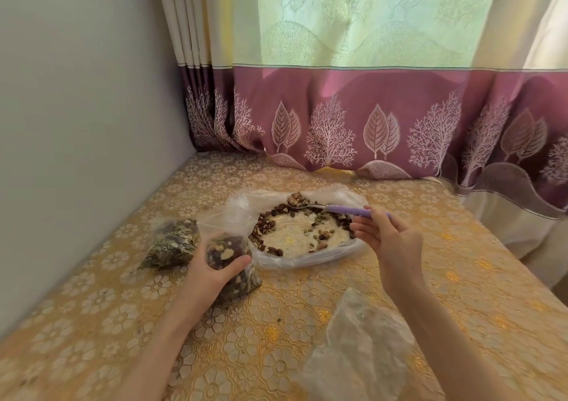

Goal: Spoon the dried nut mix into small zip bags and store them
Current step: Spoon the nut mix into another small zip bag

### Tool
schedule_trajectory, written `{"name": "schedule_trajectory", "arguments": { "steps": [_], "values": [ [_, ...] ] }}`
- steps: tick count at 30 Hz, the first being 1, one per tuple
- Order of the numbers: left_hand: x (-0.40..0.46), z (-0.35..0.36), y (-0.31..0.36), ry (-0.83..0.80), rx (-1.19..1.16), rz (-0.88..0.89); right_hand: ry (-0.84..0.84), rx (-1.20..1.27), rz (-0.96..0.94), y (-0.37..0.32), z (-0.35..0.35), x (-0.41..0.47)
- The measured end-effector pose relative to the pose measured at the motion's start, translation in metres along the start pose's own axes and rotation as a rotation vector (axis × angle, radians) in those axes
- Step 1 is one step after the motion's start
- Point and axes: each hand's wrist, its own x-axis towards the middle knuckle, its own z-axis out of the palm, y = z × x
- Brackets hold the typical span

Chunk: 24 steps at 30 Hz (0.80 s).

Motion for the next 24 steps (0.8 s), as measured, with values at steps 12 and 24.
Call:
{"name": "schedule_trajectory", "arguments": {
  "steps": [12,24],
  "values": [
    [0.000,-0.001,0.002,-0.013,-0.043,-0.010,-0.420,-0.015,-0.026,-0.025,0.046,-0.021],
    [-0.001,0.001,0.004,-0.016,-0.005,0.005,-0.392,0.019,-0.055,-0.022,0.029,-0.004]
  ]
}}
